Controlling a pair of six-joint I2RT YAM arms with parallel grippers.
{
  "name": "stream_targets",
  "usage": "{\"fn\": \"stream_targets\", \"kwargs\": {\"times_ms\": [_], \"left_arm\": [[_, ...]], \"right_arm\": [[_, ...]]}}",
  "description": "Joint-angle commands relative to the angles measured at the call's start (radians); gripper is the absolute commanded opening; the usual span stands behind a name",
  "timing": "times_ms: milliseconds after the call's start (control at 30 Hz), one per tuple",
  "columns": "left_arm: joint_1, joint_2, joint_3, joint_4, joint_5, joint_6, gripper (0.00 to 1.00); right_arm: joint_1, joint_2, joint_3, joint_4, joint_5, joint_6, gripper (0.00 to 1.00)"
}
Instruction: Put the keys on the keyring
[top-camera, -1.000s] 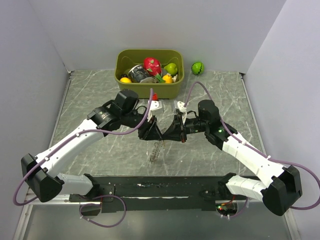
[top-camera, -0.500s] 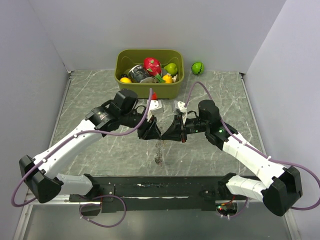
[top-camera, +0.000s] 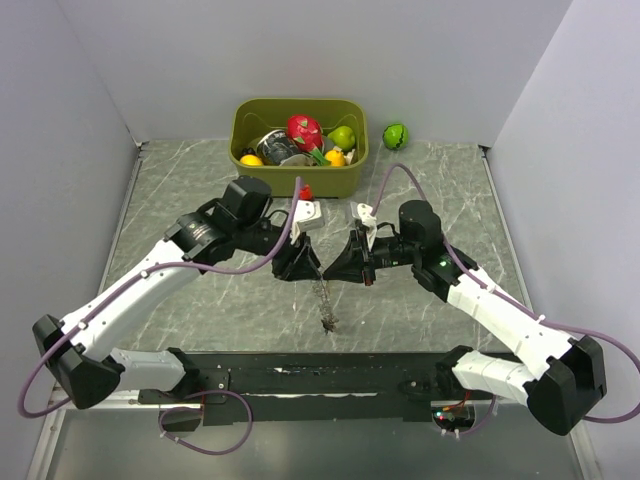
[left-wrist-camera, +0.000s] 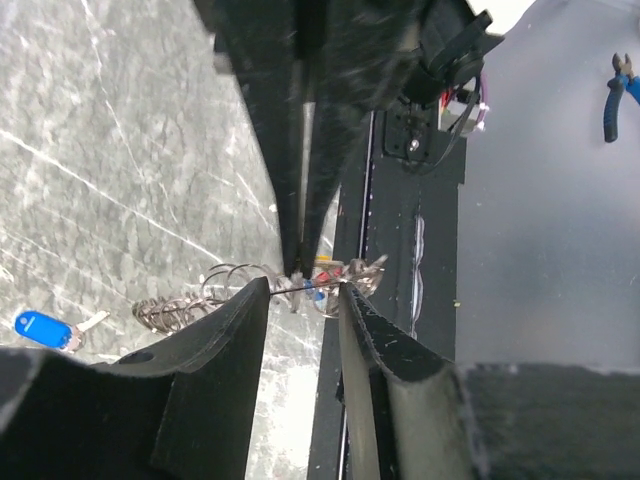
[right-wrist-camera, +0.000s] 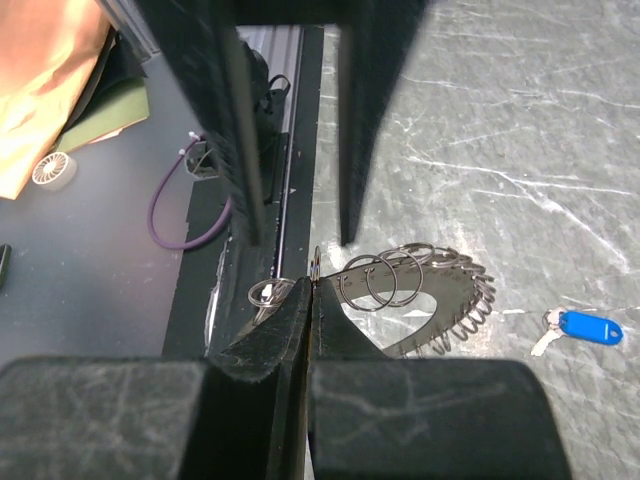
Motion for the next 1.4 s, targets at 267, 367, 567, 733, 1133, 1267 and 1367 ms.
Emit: {"fn": "stream_targets", "kwargs": {"times_ms": [267, 367, 567, 733, 1133, 1267, 1367], "left_arm": [[-0.005, 0.036, 0.034, 0.002, -0.001, 0.017, 0.34], [-0.005, 0.045, 0.031, 0.000, 0.019, 0.017, 0.30], [-0.006, 0.068, 0.041, -0.021, 0.031, 0.028, 0.22], [-0.006, 0.072, 0.044, -0.023, 0.052, 0.031, 0.05], [-0.006, -0.027, -0.057, 0.182, 0.051, -0.056, 0.01], [-0.006, -0.079, -0.133, 0.343, 0.017, -0.128, 0.01], [-0.006, -0.107, -0.165, 0.400, 0.005, -0.156, 0.01]], "right_arm": [[-0.003, -0.053, -0.004, 0.078, -0.031, -0.007, 0.00], [-0.002, -0.051, -0.002, 0.078, -0.026, -0.005, 0.00], [-0.003, -0.054, -0.005, 0.090, -0.019, 0.001, 0.00], [-0.003, -0.056, -0.007, 0.089, -0.014, 0.001, 0.00], [-0.003, -0.085, -0.042, 0.152, 0.046, 0.044, 0.13], [-0.005, -0.119, -0.060, 0.189, 0.095, 0.065, 0.39], [-0.011, -0.145, -0.071, 0.205, 0.135, 0.082, 0.55]]}}
